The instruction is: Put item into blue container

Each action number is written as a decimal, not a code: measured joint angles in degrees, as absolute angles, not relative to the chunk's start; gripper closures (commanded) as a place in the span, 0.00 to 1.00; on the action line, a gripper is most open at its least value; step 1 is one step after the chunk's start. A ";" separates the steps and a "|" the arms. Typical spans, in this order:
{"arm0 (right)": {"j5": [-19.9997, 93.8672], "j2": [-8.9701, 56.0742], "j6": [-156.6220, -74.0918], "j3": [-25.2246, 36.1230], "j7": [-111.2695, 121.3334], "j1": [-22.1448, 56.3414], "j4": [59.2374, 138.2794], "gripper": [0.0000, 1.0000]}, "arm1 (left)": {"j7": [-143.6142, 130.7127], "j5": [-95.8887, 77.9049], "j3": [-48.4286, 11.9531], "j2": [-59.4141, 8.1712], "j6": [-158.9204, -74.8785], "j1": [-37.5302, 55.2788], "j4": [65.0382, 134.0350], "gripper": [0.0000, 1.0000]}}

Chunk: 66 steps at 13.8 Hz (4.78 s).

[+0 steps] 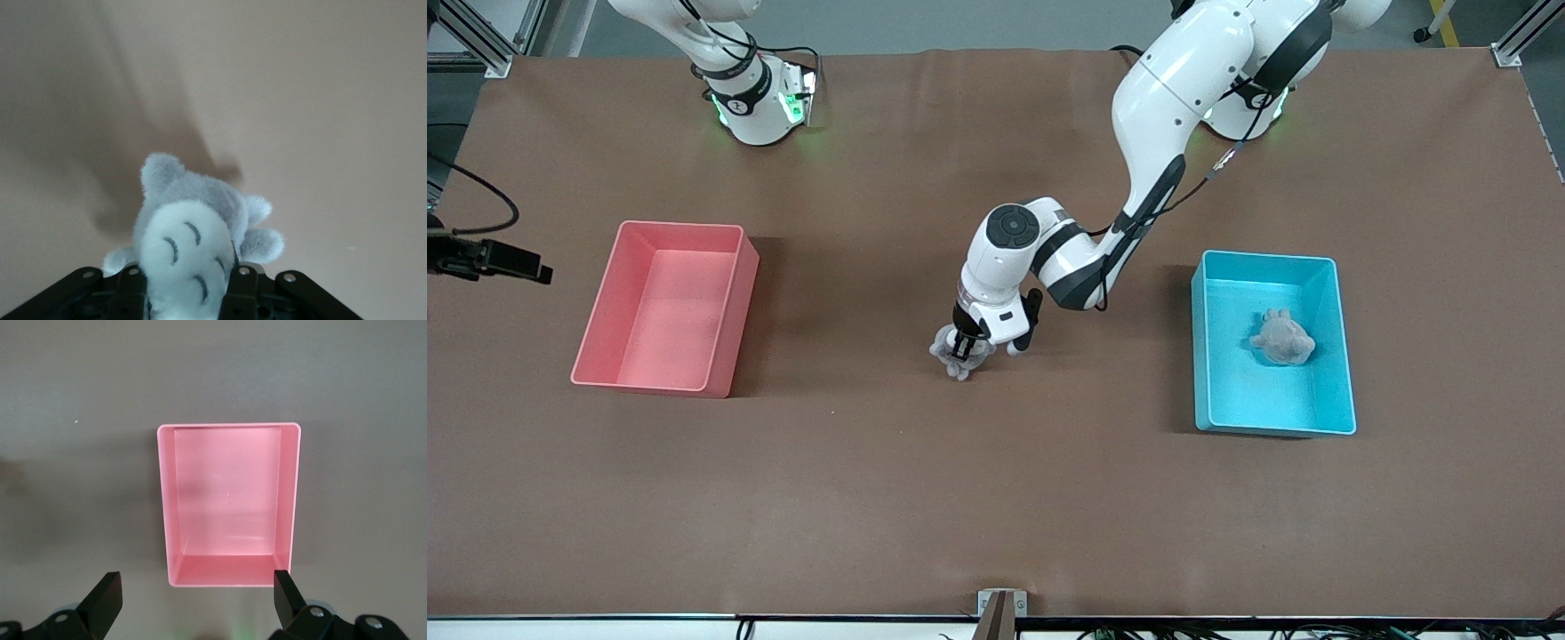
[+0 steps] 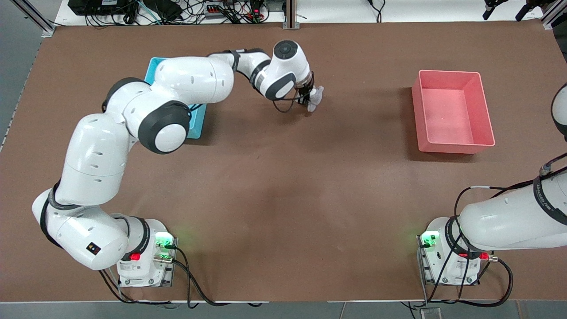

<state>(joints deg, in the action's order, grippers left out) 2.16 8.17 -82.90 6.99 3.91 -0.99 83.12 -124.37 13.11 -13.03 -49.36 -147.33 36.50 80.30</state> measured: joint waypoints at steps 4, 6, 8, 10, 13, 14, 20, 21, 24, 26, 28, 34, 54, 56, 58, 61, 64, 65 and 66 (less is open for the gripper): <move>1.84 -0.41 -82.09 6.84 3.91 -0.98 89.47 0.00 | -115.57 15.10 -12.96 -40.02 -137.36 31.92 79.60 1.00; 1.41 -3.50 -80.80 6.43 3.91 -0.98 91.23 0.00 | -108.76 15.10 -13.07 -35.86 -132.75 28.70 79.67 1.00; 0.84 -4.98 -80.09 5.39 3.68 -0.97 91.79 0.00 | -100.70 14.23 -13.18 -32.83 -128.64 25.38 79.77 1.00; 0.69 -5.48 -79.68 4.92 3.44 -0.97 91.91 0.00 | -91.67 11.19 -13.16 -30.49 -125.50 21.87 79.89 1.00; 0.53 -5.62 -79.54 4.94 3.35 -0.98 90.29 0.00 | -78.99 7.74 -13.16 -27.73 -119.87 16.69 79.95 1.00; 0.52 -5.65 -78.78 4.95 3.25 -0.98 89.27 0.00 | -75.38 7.46 -13.16 -27.00 -117.64 15.30 80.01 1.00; 0.53 -5.72 -76.99 4.84 3.28 -0.98 85.96 0.00 | -56.94 7.40 -13.13 -25.54 -107.38 7.84 80.65 1.00; 0.53 -5.73 -76.98 4.84 3.55 -0.98 85.15 0.00 | -54.50 7.40 -13.13 -25.52 -106.52 6.64 81.11 1.00; 0.53 -5.74 -76.89 4.96 5.31 -0.99 83.93 0.00 | -47.35 7.40 -13.16 -25.53 -105.97 2.53 83.80 1.00; 0.53 -5.73 -76.26 4.96 5.40 -0.99 83.92 0.00 | -44.32 7.40 -13.14 -25.53 -105.97 0.35 85.42 1.00; 0.53 -5.73 -75.33 4.86 5.44 -0.99 83.91 0.00 | -41.53 7.40 -13.11 -25.69 -105.98 -1.62 87.01 0.99; 0.58 -5.41 -73.36 5.00 5.80 -1.01 84.08 0.00 | -37.22 7.40 -13.00 -33.41 -109.48 -7.13 88.99 0.64; 0.58 -4.87 -76.95 5.13 6.18 -1.02 84.80 0.00 | -38.10 7.03 -16.58 -19.70 -94.32 -3.04 81.54 0.00; 0.58 -4.87 -76.95 5.11 6.23 -1.02 84.82 0.00 | -33.89 7.03 -16.62 -16.63 -87.61 -3.04 78.69 0.00; 0.58 -4.87 -76.95 5.06 6.27 -1.02 84.83 0.00 | -29.20 7.03 -16.55 -13.91 -85.52 -3.08 77.12 0.00; 0.58 -4.87 -76.95 5.05 6.29 -1.02 84.84 0.00 | -22.90 7.17 -16.20 -9.23 -84.82 -3.14 76.59 0.00; 0.58 -4.86 -76.95 5.05 6.30 -1.02 84.85 0.00 | -14.69 7.22 -15.77 -6.65 -84.36 -3.93 76.59 0.00; 0.58 -4.86 -76.95 5.05 6.30 -1.02 84.85 0.00 | -12.21 7.22 -15.20 -6.07 -84.35 -3.80 76.61 0.00; 0.58 -4.86 -76.94 5.05 6.31 -1.02 84.85 0.00 | -9.47 7.22 -13.59 -5.38 -84.31 -3.06 76.67 0.00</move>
<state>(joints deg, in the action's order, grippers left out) 0.58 -4.86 -76.94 5.05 6.31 -1.02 84.85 -9.47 7.22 -13.59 -5.38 -84.31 -3.06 76.67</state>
